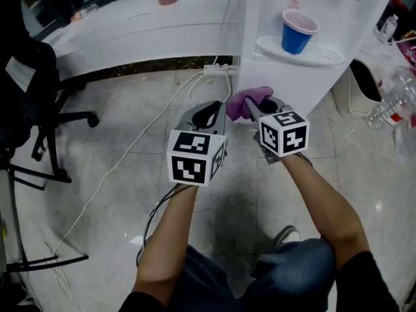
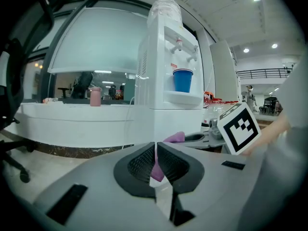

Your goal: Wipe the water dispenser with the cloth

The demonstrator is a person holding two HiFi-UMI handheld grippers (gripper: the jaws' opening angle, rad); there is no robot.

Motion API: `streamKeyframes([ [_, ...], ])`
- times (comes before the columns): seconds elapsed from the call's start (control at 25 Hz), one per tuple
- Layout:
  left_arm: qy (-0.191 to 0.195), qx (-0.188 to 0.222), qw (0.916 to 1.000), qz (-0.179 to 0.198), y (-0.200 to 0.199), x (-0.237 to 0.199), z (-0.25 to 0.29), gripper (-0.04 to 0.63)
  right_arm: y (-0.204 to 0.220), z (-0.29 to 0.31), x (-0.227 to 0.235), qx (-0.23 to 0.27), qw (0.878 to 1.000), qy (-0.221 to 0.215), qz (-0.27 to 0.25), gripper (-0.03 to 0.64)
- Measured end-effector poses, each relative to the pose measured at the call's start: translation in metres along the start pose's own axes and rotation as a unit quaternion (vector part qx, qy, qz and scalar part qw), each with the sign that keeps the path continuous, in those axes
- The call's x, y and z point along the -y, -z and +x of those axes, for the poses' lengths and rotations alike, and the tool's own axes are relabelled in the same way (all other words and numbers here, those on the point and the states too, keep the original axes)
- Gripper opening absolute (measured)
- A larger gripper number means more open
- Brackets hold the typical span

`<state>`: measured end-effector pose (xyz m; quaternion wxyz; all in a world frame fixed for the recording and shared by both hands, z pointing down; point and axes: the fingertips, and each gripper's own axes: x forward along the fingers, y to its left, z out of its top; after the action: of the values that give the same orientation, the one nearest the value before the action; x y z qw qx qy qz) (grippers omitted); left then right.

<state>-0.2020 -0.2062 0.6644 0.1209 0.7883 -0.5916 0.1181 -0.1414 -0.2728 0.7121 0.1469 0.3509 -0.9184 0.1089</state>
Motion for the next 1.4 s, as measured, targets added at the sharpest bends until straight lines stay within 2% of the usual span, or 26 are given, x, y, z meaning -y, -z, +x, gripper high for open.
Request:
streamKeyframes([
  [0.28,-0.013,-0.002,0.9999,-0.006,0.004,-0.005,-0.005,0.036,0.038,0.035,-0.009,-0.038,0.998,-0.015,0.039,0.046],
  [0.6,-0.02,-0.002,0.9997,-0.012,0.005,-0.011,-0.003,0.036,0.053,0.035,0.008,-0.05,0.997,0.002,0.058,0.046],
  [0.84,-0.006,0.0,0.9998,-0.016,0.004,0.002,0.008,0.035,0.055,0.015,0.03,-0.052,0.997,0.023,0.057,0.046],
  [1.4,0.028,-0.001,0.9995,-0.017,0.001,0.039,0.038,0.036,0.066,-0.042,0.11,-0.048,0.99,0.104,0.085,0.046],
])
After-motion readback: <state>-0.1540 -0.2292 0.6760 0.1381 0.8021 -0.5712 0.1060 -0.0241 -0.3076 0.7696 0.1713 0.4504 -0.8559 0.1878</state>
